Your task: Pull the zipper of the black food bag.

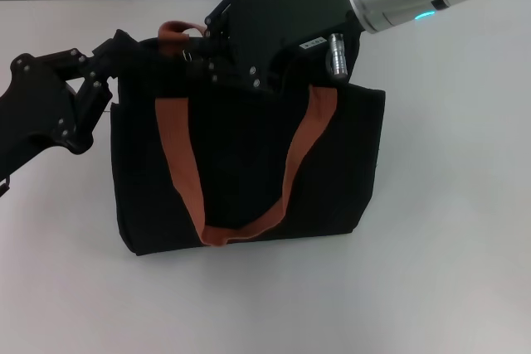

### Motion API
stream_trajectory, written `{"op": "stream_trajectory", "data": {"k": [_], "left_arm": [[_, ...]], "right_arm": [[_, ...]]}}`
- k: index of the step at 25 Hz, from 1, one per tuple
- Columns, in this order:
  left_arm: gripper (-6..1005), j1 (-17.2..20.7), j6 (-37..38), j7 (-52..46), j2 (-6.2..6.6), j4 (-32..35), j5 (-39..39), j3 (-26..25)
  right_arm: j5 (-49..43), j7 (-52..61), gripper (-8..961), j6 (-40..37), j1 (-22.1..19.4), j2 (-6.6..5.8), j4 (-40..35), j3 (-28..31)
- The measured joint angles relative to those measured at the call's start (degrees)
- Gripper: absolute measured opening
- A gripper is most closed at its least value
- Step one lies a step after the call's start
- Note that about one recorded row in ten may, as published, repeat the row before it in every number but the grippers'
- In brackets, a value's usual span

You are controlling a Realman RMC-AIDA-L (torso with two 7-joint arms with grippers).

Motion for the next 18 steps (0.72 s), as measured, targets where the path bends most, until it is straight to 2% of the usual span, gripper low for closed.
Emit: {"op": "stream_trajectory", "data": {"k": [16,18], "left_arm": [[36,0.0,0.4,0.0,-0.08,-0.1,0.0,0.0],[36,0.1,0.5,0.0,-0.06,-0.1,0.0,0.0]], "right_arm": [[2.3,4.4,32,-0.7,1.6,-0.11,2.8,0.7],[2.3,5.2,119,-0.9,1.6,-0.11,2.3,1.4]]}}
